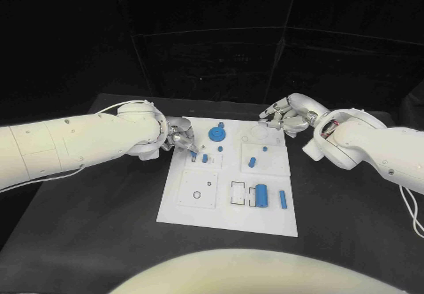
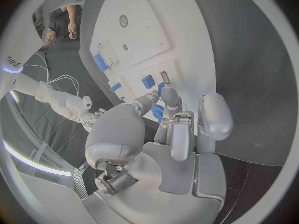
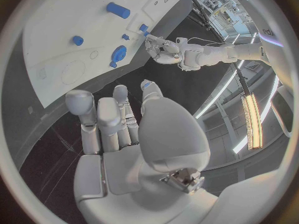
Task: Assemble the parts on the task board
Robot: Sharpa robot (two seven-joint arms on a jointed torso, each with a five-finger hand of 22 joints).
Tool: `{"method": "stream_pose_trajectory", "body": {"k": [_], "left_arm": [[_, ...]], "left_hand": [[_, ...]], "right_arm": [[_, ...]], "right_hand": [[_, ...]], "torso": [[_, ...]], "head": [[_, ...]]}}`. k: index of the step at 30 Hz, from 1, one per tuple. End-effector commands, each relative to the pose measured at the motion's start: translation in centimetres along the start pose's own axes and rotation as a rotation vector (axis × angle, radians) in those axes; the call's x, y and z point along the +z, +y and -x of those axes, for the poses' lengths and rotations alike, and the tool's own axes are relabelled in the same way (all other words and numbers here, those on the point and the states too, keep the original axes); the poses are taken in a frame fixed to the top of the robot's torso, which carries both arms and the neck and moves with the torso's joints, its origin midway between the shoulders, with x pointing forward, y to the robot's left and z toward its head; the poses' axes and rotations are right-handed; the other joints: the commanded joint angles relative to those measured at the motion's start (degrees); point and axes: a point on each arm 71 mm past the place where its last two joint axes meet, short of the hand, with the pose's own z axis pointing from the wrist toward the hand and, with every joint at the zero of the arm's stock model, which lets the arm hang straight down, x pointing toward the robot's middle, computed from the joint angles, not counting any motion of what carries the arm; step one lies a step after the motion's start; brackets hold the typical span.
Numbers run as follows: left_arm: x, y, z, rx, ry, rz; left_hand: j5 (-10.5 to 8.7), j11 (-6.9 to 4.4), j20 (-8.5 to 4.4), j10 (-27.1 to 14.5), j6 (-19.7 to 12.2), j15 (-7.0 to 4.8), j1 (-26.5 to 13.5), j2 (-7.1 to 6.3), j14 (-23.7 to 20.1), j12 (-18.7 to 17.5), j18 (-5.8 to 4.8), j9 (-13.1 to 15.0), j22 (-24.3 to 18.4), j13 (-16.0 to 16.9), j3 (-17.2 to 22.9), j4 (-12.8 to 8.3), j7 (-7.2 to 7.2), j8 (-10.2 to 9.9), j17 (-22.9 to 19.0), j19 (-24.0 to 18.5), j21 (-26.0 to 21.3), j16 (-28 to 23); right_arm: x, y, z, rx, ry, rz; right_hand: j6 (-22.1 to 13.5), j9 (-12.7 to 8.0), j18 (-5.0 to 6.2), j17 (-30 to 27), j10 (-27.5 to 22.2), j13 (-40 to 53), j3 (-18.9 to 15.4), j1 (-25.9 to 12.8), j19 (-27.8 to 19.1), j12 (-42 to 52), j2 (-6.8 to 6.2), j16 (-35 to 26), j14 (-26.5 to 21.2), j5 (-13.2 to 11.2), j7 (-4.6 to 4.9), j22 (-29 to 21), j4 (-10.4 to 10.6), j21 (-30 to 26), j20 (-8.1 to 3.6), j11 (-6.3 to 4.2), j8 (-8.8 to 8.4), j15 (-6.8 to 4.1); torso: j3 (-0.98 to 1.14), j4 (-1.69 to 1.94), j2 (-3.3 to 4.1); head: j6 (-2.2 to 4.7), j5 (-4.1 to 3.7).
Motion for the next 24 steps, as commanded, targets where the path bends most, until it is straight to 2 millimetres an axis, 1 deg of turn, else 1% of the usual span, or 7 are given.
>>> {"method": "stream_pose_trajectory", "body": {"k": [1,8,11,12,17,24], "left_arm": [[0.04,-0.03,-0.27,0.034,0.028,-0.001],[0.02,0.04,-0.7,0.041,0.054,0.0],[0.01,0.0,-0.87,0.043,0.063,-0.001],[0.01,0.0,-0.94,0.044,0.067,-0.001],[-0.01,0.07,-1.05,0.047,0.076,0.001],[-0.06,0.13,-1.16,0.049,0.086,0.002]], "left_hand": [[0.16,-0.55,-0.08,0.8,-0.1,-0.37,0.6,-0.05,5.9,0.0,0.01,0.0,0.1,-0.1,6.1,-5.9,-0.33,0.2,14.9,0.3,0.3,0.0],[0.16,-0.56,-0.09,0.8,-0.1,-0.38,0.6,-0.1,5.9,-0.1,0.0,0.1,0.1,-0.2,6.3,-5.9,-0.33,0.3,14.8,0.3,0.3,0.0],[0.16,-0.56,-0.09,0.8,-0.1,-0.38,0.6,-0.1,5.9,-0.1,0.0,0.1,0.1,-0.2,6.3,-5.9,-0.33,0.3,14.8,0.3,0.3,0.0],[0.16,-0.56,-0.09,0.8,-0.1,-0.38,0.6,-0.1,5.9,-0.1,0.0,0.1,0.1,-0.2,6.3,-5.9,-0.33,0.3,14.8,0.3,0.3,0.0],[0.16,-0.56,-0.1,0.7,-0.1,-0.38,0.7,-0.11,5.9,-0.1,0.01,0.1,0.1,-0.2,6.3,-5.9,-0.33,0.3,14.8,0.3,0.3,0.0],[0.16,-0.56,-0.1,0.7,-0.1,-0.38,0.7,-0.11,5.9,-0.1,0.01,0.1,0.1,-0.2,6.3,-5.9,-0.33,0.3,14.8,0.3,0.3,0.0]], "right_arm": [[0.04,0.19,0.03,0.002,0.001,0.013],[0.03,0.19,0.03,0.002,0.002,0.014],[0.05,0.2,0.0,0.002,0.003,0.014],[0.07,0.22,-0.01,0.002,0.004,0.015],[0.1,0.24,-0.05,0.002,0.005,0.015],[0.11,0.26,-0.07,0.002,0.007,0.016]], "right_hand": [[-0.3,0.0,0.72,0.1,-0.3,-0.1,0.2,0.6,0.0,0.0,-0.1,-0.3,0.0,0.2,-0.13,-0.1,0.3,-0.2,0.0,0.01,0.38,-0.12],[-0.3,0.0,0.72,0.1,-0.3,-0.1,0.2,0.6,0.0,0.0,-0.1,-0.3,0.0,0.2,-0.13,-0.1,0.3,-0.2,0.0,0.01,0.38,-0.12],[-0.3,0.0,0.72,0.1,-0.3,-0.1,0.2,0.6,0.0,0.0,-0.1,-0.3,0.0,0.2,-0.13,-0.1,0.3,-0.2,0.0,0.01,0.38,-0.12],[-0.3,0.0,0.72,0.1,-0.3,-0.1,0.2,0.6,0.0,0.0,-0.1,-0.3,0.0,0.2,-0.13,-0.1,0.3,-0.2,0.0,0.01,0.38,-0.12],[-0.3,0.0,0.72,0.1,-0.3,-0.1,0.2,0.6,0.0,0.0,-0.1,-0.3,0.0,0.2,-0.13,-0.1,0.3,-0.2,0.0,0.01,0.38,-0.12],[-0.3,0.0,0.72,0.1,-0.3,-0.1,0.2,0.6,0.0,0.0,-0.1,-0.3,0.0,0.2,-0.13,-0.1,0.3,-0.2,0.0,0.01,0.38,-0.12]], "torso": [[-0.02,0.08,-0.04],[0.0,0.0,-0.03],[-0.01,0.03,0.0],[-0.04,0.04,-0.01],[-0.04,0.03,0.02],[-0.02,0.04,0.04]], "head": [[0.19,0.13],[0.19,0.18],[0.24,0.16],[0.31,0.15],[0.26,0.24],[-0.04,0.24]]}}
